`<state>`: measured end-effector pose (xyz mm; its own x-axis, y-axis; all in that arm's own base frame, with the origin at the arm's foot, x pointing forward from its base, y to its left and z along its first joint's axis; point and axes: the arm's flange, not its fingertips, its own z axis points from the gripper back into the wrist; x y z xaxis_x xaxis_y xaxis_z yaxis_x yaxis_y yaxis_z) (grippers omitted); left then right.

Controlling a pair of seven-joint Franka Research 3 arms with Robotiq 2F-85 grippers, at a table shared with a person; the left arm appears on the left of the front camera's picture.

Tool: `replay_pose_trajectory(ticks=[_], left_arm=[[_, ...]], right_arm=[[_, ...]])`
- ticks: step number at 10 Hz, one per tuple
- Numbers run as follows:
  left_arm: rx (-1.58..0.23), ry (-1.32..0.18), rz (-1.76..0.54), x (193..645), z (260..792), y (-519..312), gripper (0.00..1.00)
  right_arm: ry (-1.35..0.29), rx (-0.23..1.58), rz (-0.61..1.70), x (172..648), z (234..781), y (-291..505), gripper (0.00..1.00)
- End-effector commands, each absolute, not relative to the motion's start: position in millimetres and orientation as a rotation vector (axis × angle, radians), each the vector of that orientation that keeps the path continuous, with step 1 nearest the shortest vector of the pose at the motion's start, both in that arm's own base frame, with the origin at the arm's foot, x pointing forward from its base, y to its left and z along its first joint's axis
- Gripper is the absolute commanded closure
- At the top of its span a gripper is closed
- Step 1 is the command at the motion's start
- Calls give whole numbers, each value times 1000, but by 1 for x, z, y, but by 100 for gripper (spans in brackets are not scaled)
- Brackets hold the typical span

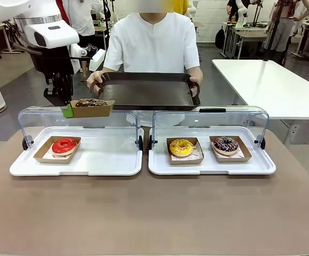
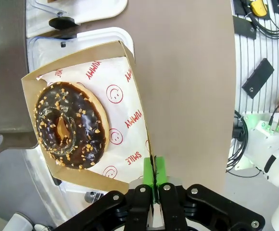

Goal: Provide the desired donut to the person.
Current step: Place the picked Paper togo box onto the Handle tray extended by the person.

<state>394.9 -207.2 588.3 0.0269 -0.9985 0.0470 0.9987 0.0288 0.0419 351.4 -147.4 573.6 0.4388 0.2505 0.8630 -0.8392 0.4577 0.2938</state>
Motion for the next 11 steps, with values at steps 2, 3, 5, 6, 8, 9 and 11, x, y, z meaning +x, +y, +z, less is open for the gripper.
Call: replay_pose_trajectory(ticks=[2, 3, 5, 6, 8, 9, 11], left_arm=[[-4, -116, -1534, 405, 630, -221, 99], [2, -131, -1533, 414, 643, -231, 99], [43, -169, -1510, 437, 657, -249, 99], [53, -179, -1528, 460, 663, -258, 99], [127, -201, -1528, 493, 654, -273, 99], [144, -215, -1540, 512, 649, -280, 99], [170, -210, -1570, 546, 637, -286, 99]], right_arm=[[-866, 836, 786, 352, 573, -147, 0], [-866, 836, 786, 352, 573, -147, 0], [-866, 836, 786, 352, 573, -147, 0], [-866, 836, 786, 352, 573, -147, 0], [-866, 836, 786, 352, 573, -147, 0], [-866, 836, 786, 352, 573, -147, 0], [-866, 836, 786, 352, 573, -147, 0]])
